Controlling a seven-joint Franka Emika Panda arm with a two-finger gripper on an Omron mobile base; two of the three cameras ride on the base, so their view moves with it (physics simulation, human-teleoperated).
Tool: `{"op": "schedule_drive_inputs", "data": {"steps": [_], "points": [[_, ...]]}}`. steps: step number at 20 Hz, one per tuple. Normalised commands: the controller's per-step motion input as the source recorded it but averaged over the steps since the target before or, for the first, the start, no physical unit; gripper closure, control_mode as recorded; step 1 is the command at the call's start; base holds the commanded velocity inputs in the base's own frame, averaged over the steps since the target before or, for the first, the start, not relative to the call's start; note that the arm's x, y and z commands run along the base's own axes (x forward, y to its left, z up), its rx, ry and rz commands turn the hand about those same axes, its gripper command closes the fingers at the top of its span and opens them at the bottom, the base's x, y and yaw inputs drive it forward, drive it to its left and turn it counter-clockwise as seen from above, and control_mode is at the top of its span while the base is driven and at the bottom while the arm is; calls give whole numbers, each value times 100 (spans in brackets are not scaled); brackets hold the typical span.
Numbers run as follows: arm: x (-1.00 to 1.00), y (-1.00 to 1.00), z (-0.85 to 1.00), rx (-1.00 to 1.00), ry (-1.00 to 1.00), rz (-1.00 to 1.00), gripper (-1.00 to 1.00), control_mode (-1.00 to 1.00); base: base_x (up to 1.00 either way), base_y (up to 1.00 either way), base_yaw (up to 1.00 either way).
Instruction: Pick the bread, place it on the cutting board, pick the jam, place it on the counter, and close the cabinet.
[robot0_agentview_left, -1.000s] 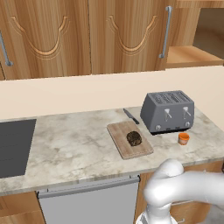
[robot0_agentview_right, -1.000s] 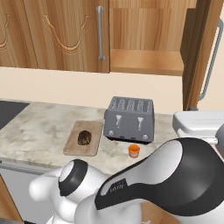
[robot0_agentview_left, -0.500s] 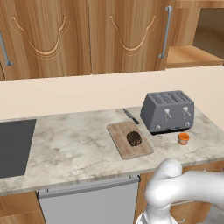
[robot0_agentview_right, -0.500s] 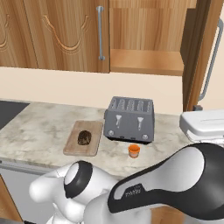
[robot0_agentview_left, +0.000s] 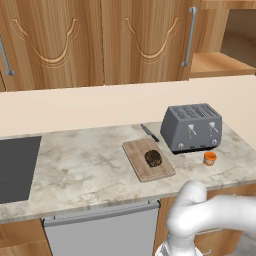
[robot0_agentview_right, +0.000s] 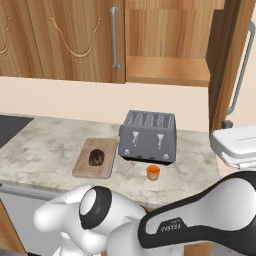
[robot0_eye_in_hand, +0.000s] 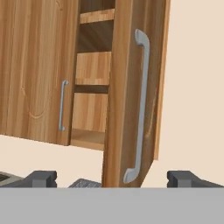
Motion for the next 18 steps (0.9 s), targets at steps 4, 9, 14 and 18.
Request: {"op": "schedule_drive_inputs", "data": {"steps": [4, 9, 14, 18], "points": [[10, 0, -2, 0, -1, 9, -100, -100, 0, 0, 0], [1, 0, 0, 0, 0, 9, -100, -100, 0, 0, 0], [6, 0, 0, 0, -3, 8, -100, -100, 0, 0, 0], [3, 0, 0, 0, -4, 7, -100, -100, 0, 0, 0]]}}
